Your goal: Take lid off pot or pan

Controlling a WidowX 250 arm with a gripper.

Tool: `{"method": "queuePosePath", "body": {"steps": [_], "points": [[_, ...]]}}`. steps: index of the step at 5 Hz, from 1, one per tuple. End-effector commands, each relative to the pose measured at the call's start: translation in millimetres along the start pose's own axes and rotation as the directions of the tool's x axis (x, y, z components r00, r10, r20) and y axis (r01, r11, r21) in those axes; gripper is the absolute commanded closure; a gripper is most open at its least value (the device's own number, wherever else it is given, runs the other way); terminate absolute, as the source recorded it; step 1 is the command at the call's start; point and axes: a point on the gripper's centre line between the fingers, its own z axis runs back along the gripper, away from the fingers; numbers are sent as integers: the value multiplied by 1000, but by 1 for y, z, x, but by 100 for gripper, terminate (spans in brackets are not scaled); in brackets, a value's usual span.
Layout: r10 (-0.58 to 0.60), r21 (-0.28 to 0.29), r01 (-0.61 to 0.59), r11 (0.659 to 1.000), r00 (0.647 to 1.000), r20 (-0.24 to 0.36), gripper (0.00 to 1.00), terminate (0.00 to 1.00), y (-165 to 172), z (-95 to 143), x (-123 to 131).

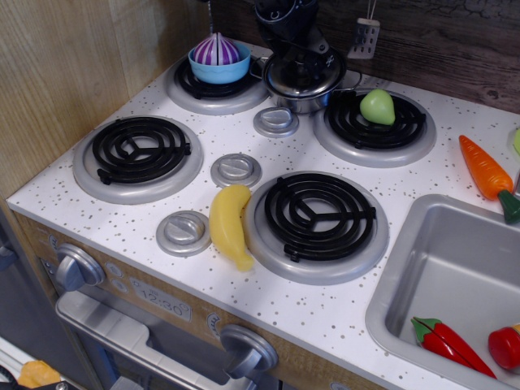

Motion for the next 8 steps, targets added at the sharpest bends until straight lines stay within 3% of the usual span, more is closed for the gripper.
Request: {"method": "queuePosePath", "body": {"steps": [1,2,4,6,7,8], "points": [[-50,55,47,997,997,58,0,0,14,8,22],[-24,49,22,999,999,43,100,0,13,4,24],[1,66,-1,998,1000,1,100,0,4,25,29],[41,136,-32,990,997,-66,100,0,-9,77,33],[82,145,-67,987,991,-103,100,0,-14,90,23],[138,102,-120,988,972,-192,100,0,-21,99,0]]}}
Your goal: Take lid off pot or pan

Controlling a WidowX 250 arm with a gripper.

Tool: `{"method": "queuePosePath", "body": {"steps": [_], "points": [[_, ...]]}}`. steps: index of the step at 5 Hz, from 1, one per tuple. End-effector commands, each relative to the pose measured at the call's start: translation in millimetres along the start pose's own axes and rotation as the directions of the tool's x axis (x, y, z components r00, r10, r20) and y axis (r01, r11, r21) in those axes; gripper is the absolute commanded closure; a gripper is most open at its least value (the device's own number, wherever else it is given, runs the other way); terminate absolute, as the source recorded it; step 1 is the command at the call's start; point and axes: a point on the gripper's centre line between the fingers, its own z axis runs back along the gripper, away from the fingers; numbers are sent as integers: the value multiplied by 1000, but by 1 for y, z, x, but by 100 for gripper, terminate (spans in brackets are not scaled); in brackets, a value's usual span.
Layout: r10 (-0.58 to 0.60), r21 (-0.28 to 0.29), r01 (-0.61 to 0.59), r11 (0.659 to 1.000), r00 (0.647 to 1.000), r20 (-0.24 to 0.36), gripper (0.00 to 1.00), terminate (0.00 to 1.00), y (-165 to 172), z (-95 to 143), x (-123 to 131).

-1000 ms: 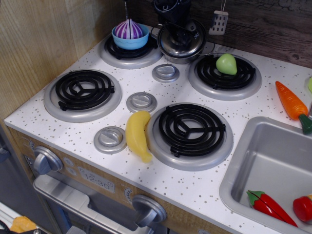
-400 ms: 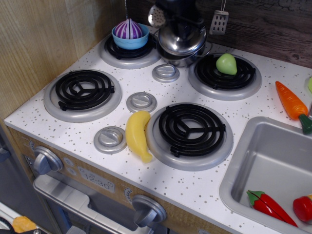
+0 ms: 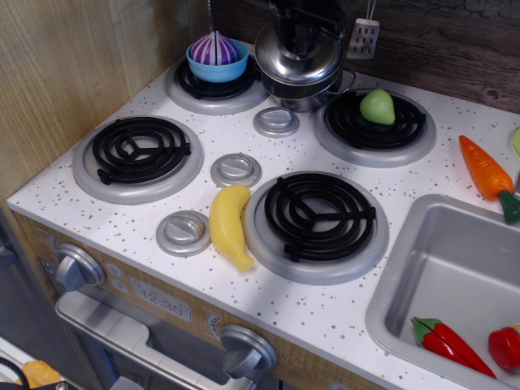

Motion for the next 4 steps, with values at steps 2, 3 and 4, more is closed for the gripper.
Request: {"method": "queuePosePath", "body": {"steps": [2,3,4], "points": [[50,-72,-55,996,996,-78,100,0,-9,7,-44],[-13,-150,-7,989,991,-135,100,0,-10,-11,-52],[-68,-170,52,984,993,-95,100,0,-10,-25,-53]]}}
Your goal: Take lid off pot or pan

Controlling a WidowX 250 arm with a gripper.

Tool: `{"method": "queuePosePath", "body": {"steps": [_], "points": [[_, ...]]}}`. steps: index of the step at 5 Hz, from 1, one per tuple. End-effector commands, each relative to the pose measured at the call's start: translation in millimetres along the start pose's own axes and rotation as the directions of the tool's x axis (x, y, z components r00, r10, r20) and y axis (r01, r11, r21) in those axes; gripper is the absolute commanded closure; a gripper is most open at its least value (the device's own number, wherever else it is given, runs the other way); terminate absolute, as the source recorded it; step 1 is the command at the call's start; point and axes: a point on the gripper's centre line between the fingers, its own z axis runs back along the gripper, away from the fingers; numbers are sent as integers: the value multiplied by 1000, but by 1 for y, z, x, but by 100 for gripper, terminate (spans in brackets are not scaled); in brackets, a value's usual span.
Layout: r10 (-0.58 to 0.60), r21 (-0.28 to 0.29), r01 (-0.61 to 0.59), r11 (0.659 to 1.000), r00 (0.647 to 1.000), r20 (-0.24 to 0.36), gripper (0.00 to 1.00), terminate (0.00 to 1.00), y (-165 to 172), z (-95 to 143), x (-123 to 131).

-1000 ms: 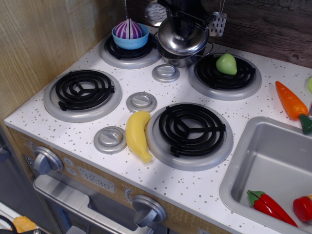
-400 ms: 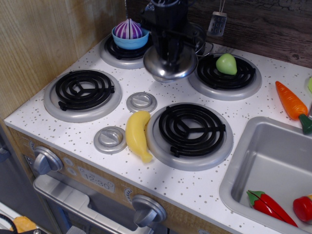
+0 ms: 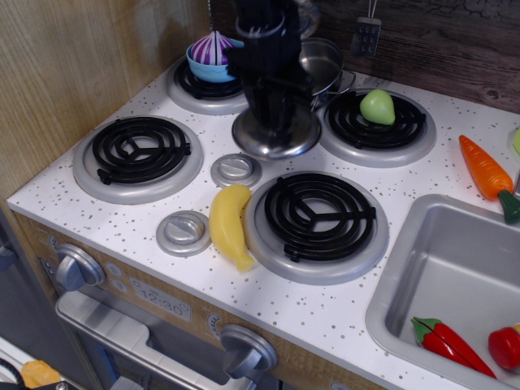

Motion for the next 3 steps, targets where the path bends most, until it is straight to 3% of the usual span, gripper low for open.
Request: {"method": "queuePosePath", "body": {"steps": [1,2,3], "points": [[-56,40,51,998,988,145,0,0,3,-1,12],[-56,40,51,998,988,145,0,0,3,-1,12],[-56,40,51,998,988,145,0,100,3,-1,12]]}}
